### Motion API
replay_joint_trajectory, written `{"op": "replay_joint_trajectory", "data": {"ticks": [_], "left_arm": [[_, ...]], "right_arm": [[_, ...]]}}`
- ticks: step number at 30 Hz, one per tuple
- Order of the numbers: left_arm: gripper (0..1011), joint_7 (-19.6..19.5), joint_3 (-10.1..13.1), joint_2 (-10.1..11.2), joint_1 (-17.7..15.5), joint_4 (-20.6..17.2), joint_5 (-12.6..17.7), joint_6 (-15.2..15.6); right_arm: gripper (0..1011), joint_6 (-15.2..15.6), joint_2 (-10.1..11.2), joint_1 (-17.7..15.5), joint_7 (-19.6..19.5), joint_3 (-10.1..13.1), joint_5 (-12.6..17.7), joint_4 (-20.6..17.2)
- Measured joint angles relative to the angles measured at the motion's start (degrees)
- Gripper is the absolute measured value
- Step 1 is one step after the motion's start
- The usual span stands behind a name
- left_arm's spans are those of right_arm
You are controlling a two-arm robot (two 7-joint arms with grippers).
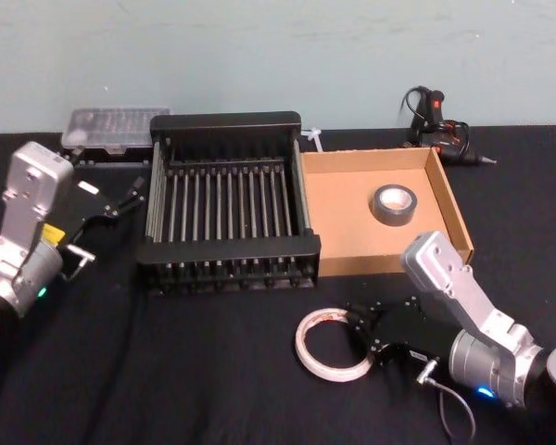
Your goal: Pick up the white tape and place it into the black box , Pick up the silver tape and place it into the brown box.
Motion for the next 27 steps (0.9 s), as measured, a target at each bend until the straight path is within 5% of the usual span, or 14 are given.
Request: {"op": "replay_joint_trajectory", "data": {"ticks": [27], "left_arm": [[1002,0.0,0.0,0.0,0.0,0.0,0.0,0.0]], "right_arm": [[75,-5.6,1.2,-2.0,1.7,1.9,6.5,-2.7]]}}
